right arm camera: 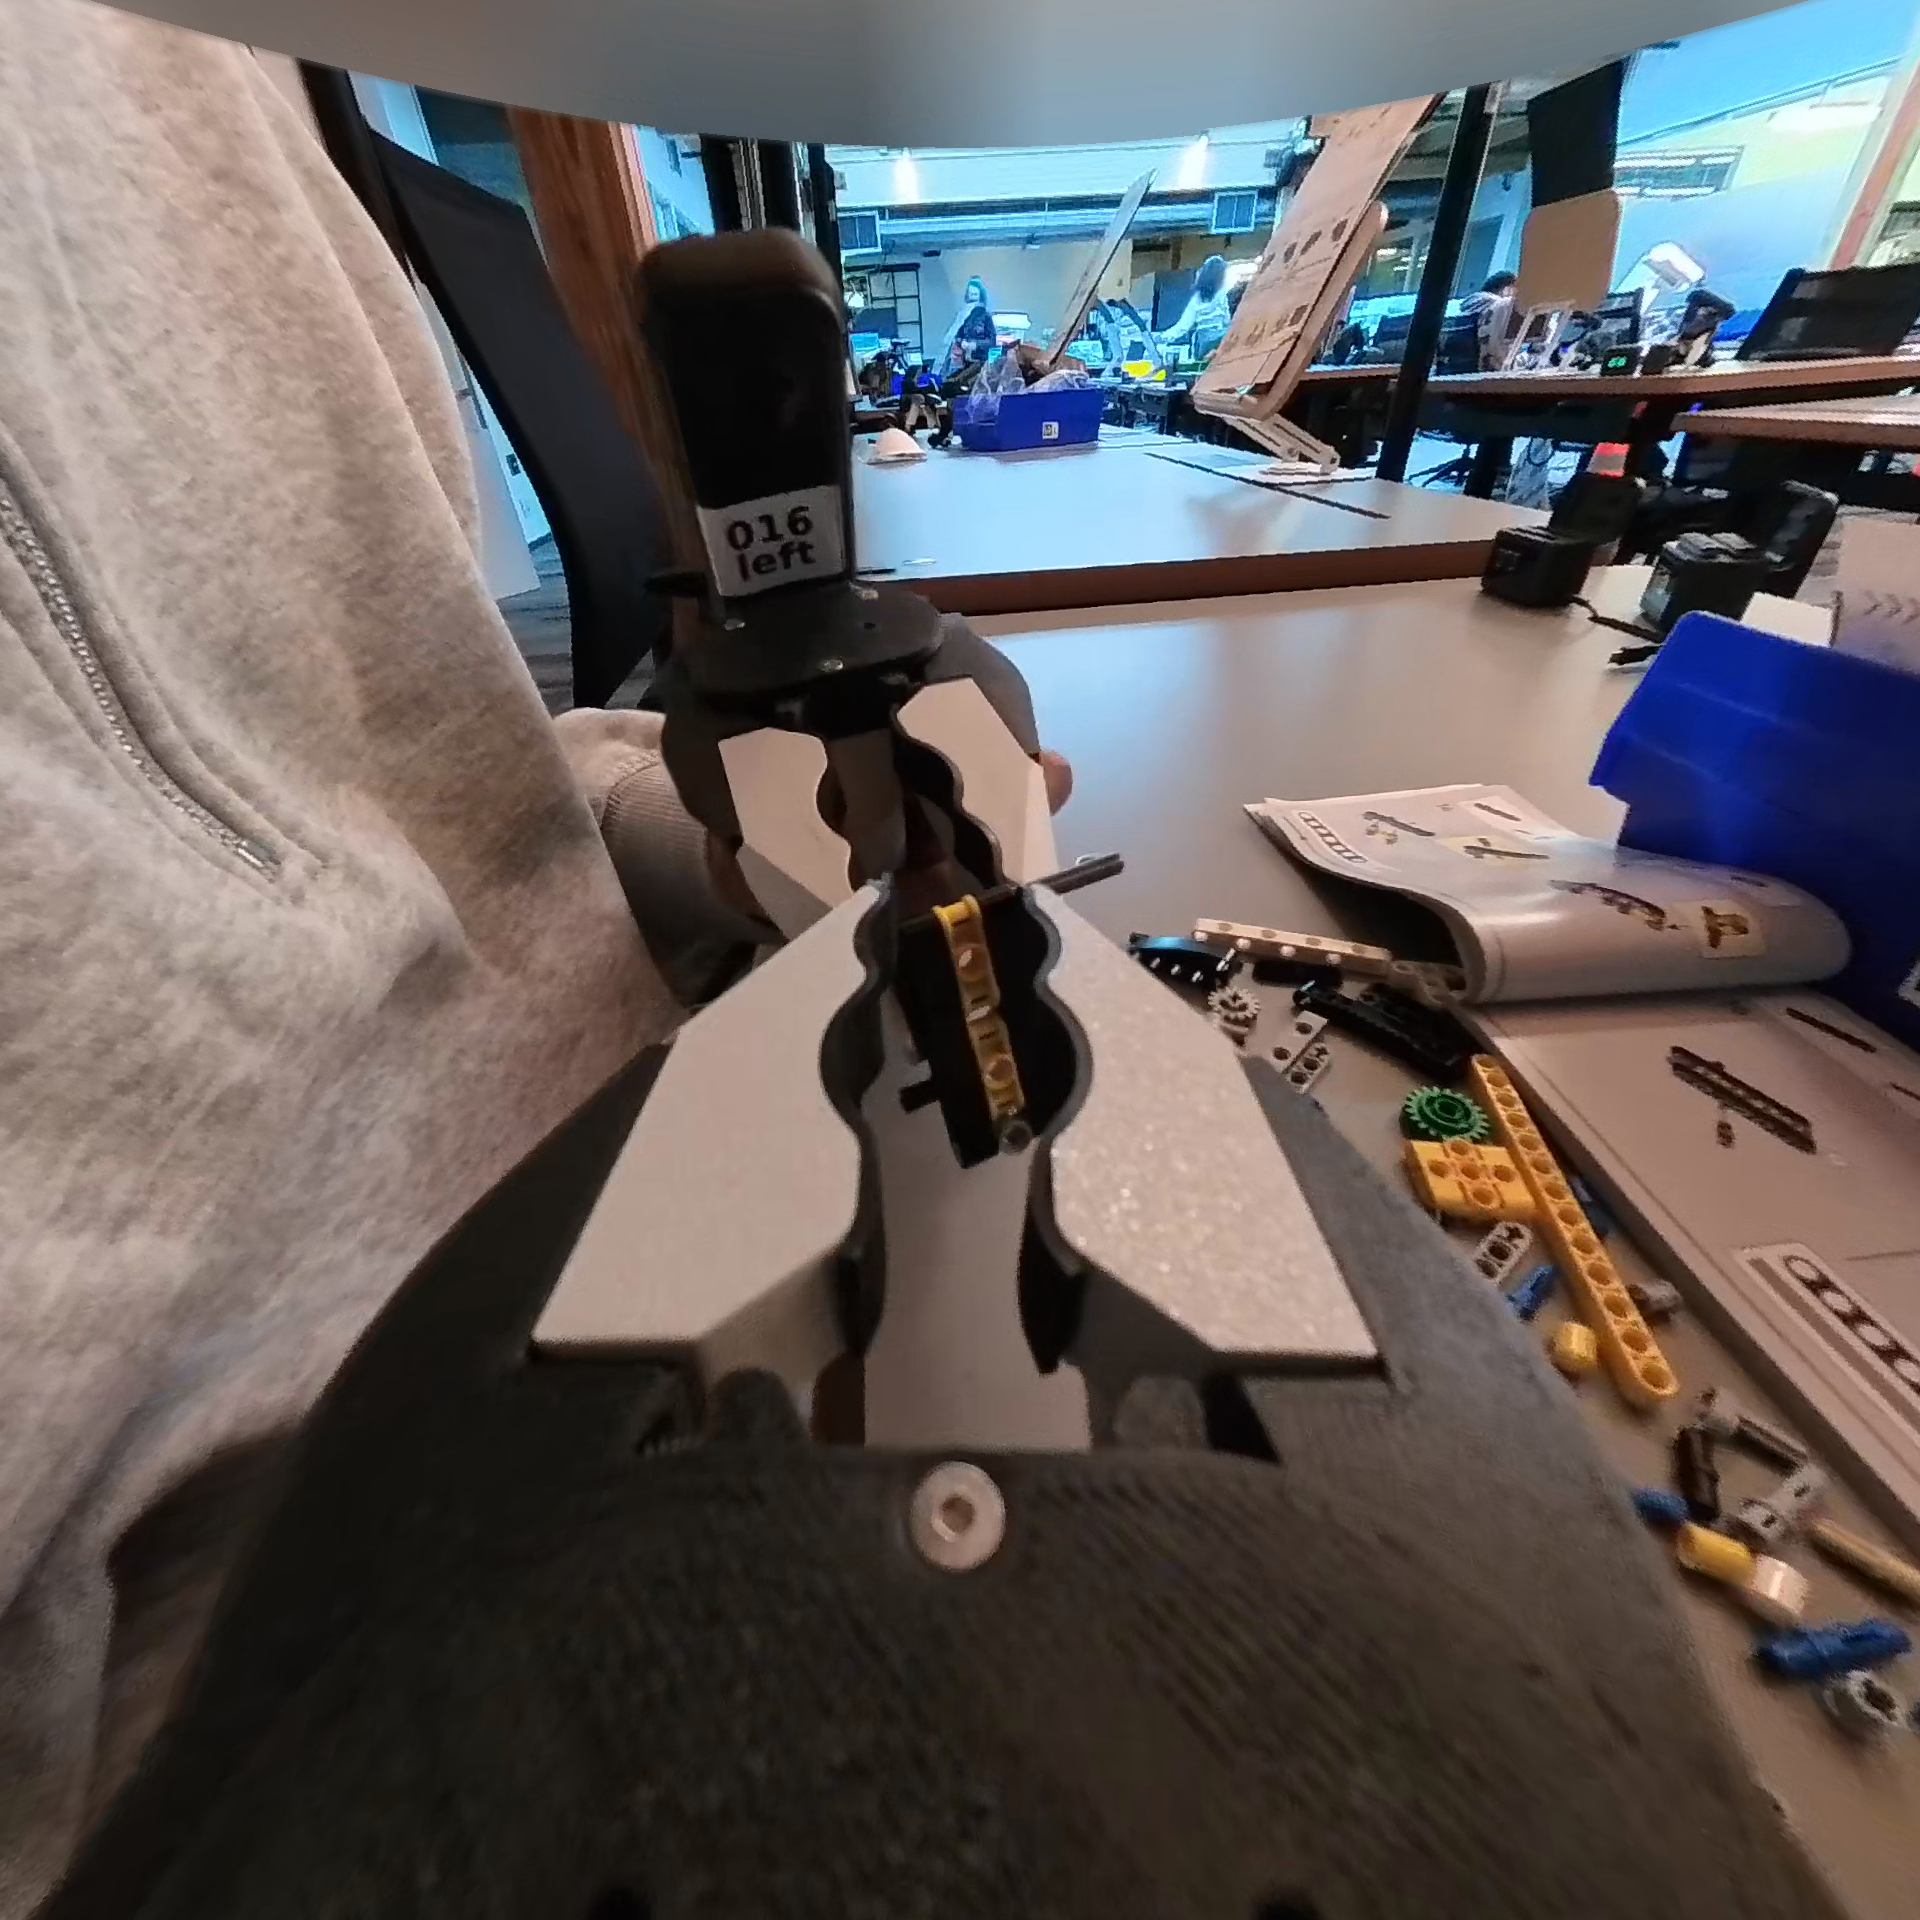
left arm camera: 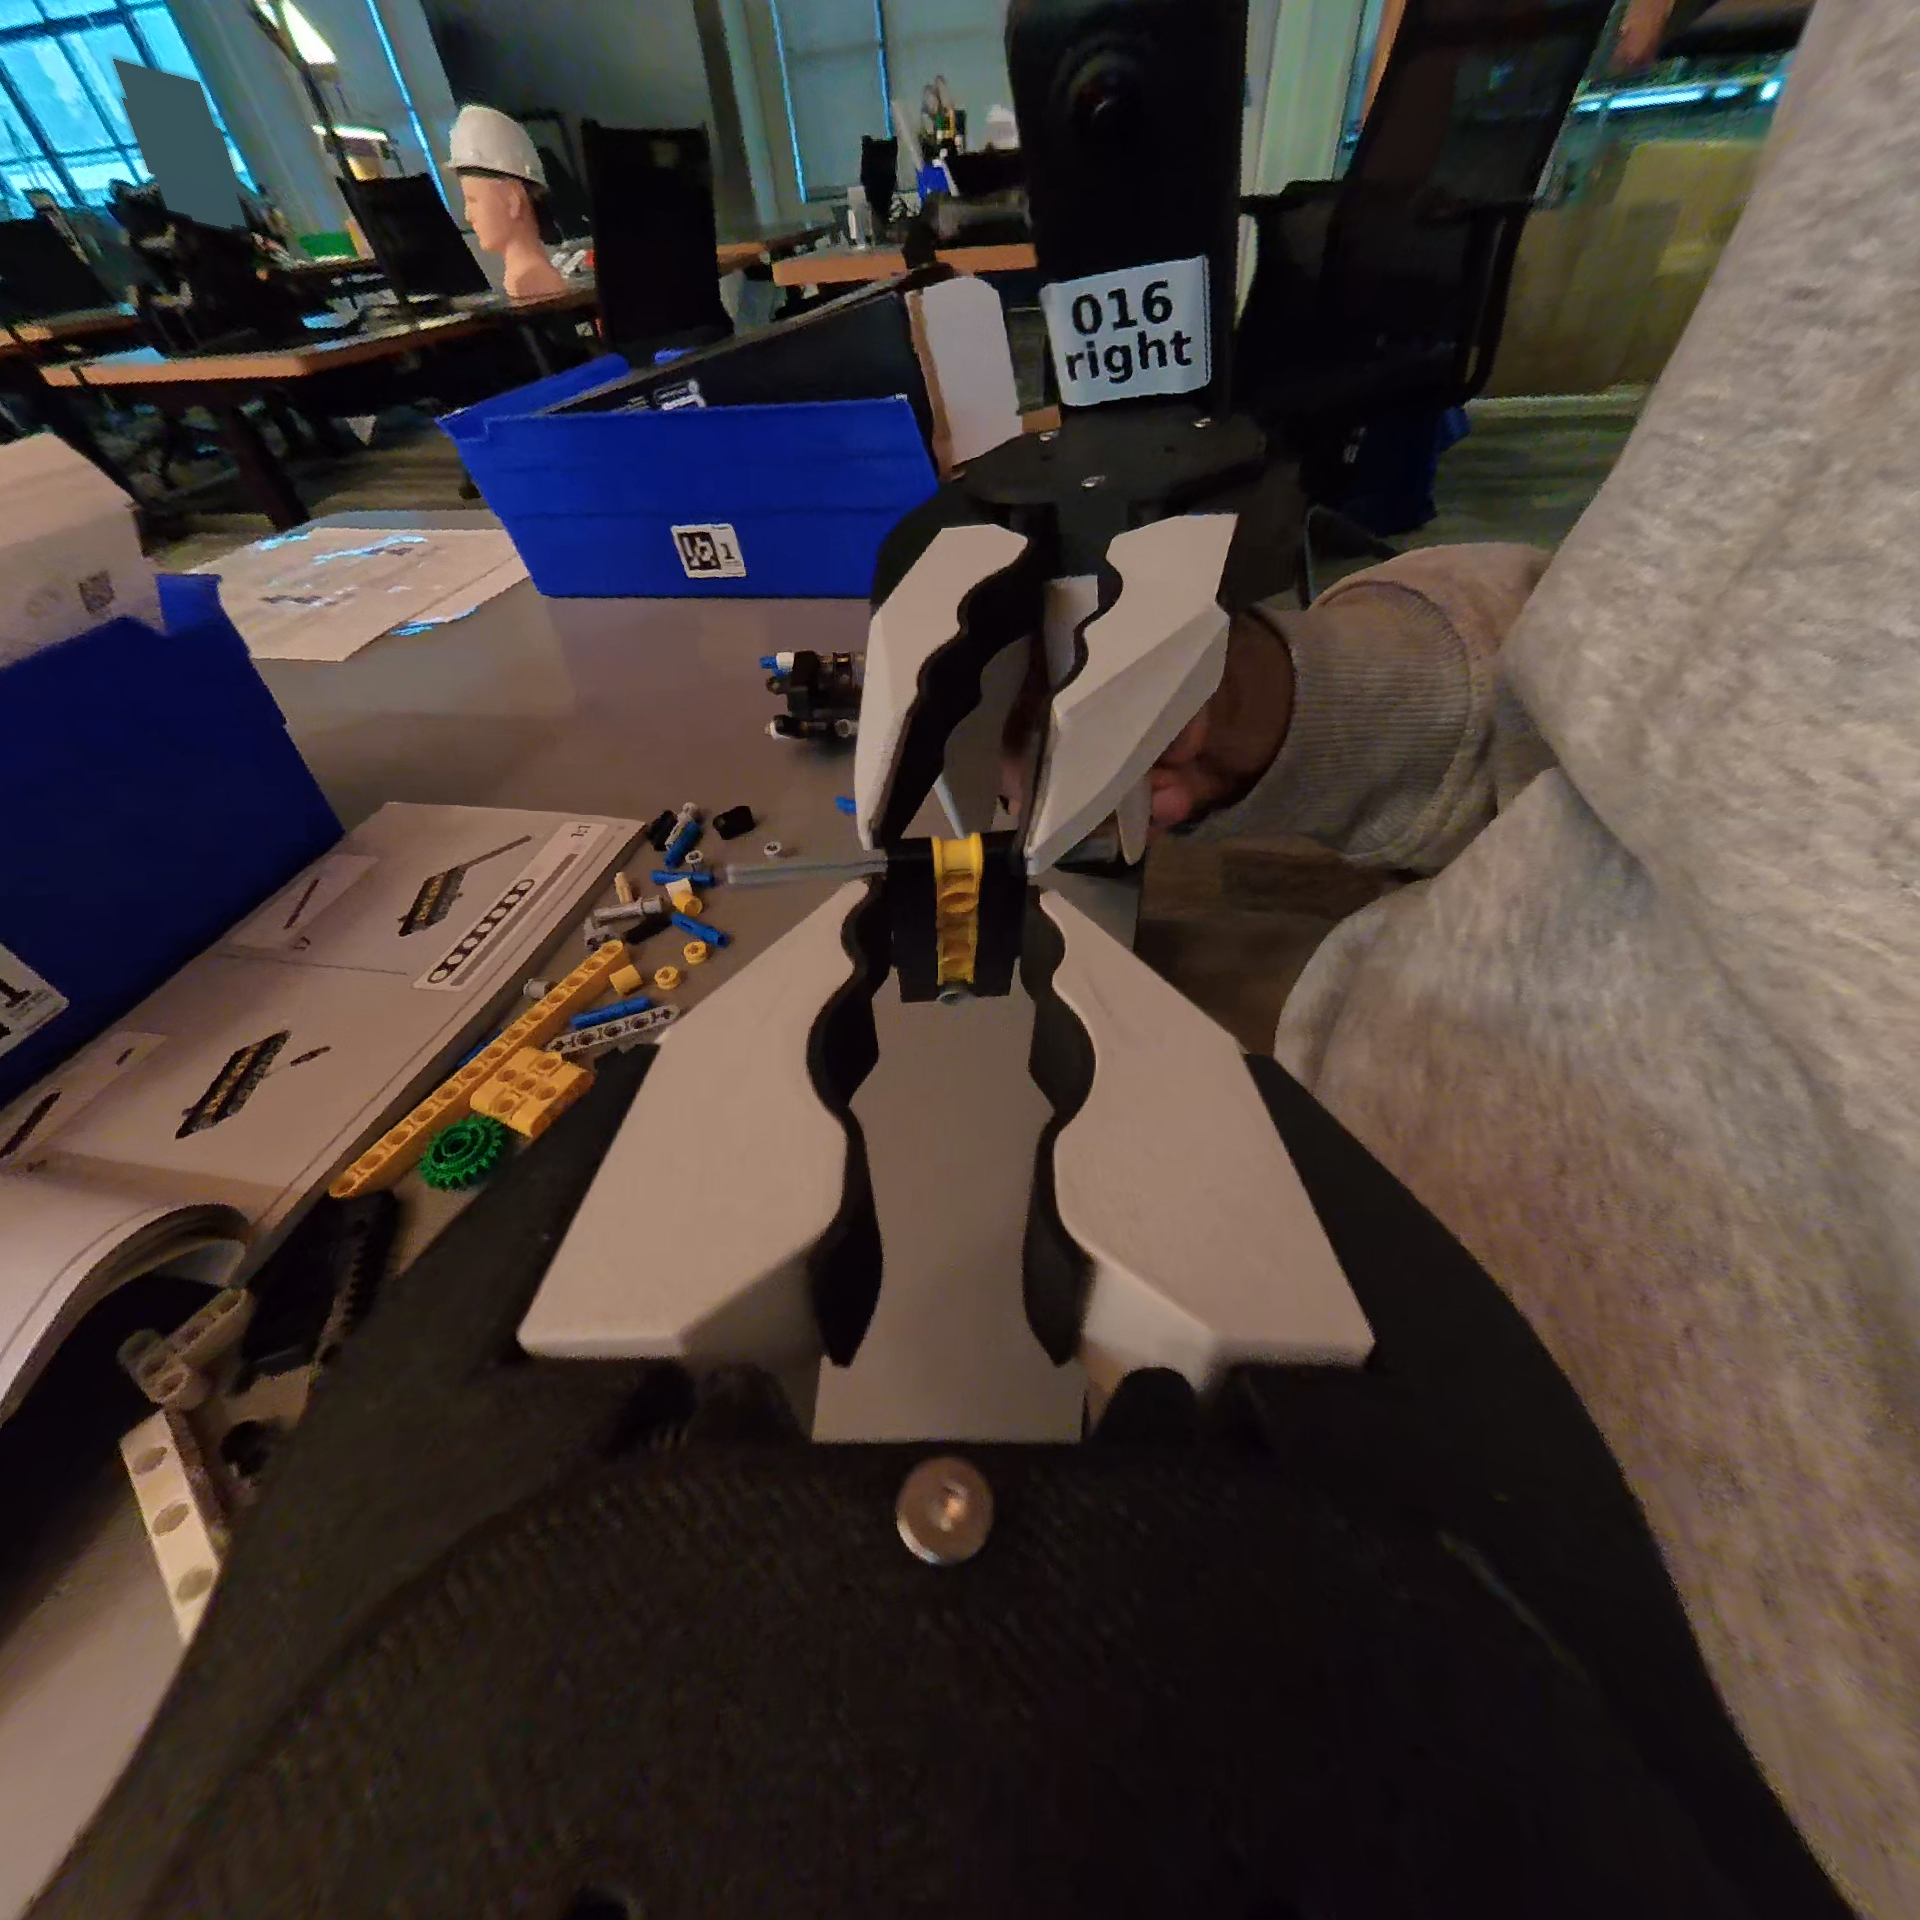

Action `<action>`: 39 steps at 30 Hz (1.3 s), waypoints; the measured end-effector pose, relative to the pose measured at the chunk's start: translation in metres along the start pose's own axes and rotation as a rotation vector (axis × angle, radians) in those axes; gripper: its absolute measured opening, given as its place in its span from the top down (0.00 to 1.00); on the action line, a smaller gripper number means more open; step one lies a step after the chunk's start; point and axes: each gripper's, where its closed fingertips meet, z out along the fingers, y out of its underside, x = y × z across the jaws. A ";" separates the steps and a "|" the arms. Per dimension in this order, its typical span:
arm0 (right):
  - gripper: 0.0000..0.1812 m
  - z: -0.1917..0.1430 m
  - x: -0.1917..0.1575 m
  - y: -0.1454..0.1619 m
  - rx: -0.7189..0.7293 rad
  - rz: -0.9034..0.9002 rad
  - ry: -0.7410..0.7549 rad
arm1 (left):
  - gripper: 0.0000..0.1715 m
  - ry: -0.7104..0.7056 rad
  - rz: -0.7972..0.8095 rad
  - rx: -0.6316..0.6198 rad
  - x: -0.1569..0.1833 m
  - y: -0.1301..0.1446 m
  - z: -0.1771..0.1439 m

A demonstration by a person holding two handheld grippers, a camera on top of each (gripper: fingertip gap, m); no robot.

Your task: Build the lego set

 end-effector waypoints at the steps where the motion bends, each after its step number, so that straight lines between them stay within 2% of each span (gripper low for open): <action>1: 0.89 -0.001 0.001 -0.001 0.010 0.002 0.001 | 0.87 0.000 -0.009 0.004 -0.001 -0.001 0.000; 6: 0.81 -0.016 0.006 -0.024 0.152 0.038 -0.008 | 0.87 0.022 -0.087 0.039 -0.005 -0.003 -0.004; 11: 0.74 -0.015 -0.002 -0.015 0.102 0.081 -0.099 | 0.87 0.116 -0.158 0.070 0.001 -0.007 -0.007; 16: 0.77 -0.007 -0.009 -0.002 0.018 0.061 -0.125 | 0.87 0.164 -0.146 0.039 0.011 -0.003 -0.004; 22: 0.77 -0.007 -0.010 0.002 0.002 0.080 -0.146 | 0.88 0.184 -0.162 0.045 0.013 -0.004 -0.004; 30: 0.71 -0.006 -0.003 0.008 -0.024 0.134 -0.144 | 0.87 0.194 -0.264 0.191 0.003 -0.023 -0.015; 39: 0.73 -0.004 -0.006 0.002 0.020 0.178 -0.171 | 0.87 0.228 -0.352 0.285 -0.001 -0.035 -0.021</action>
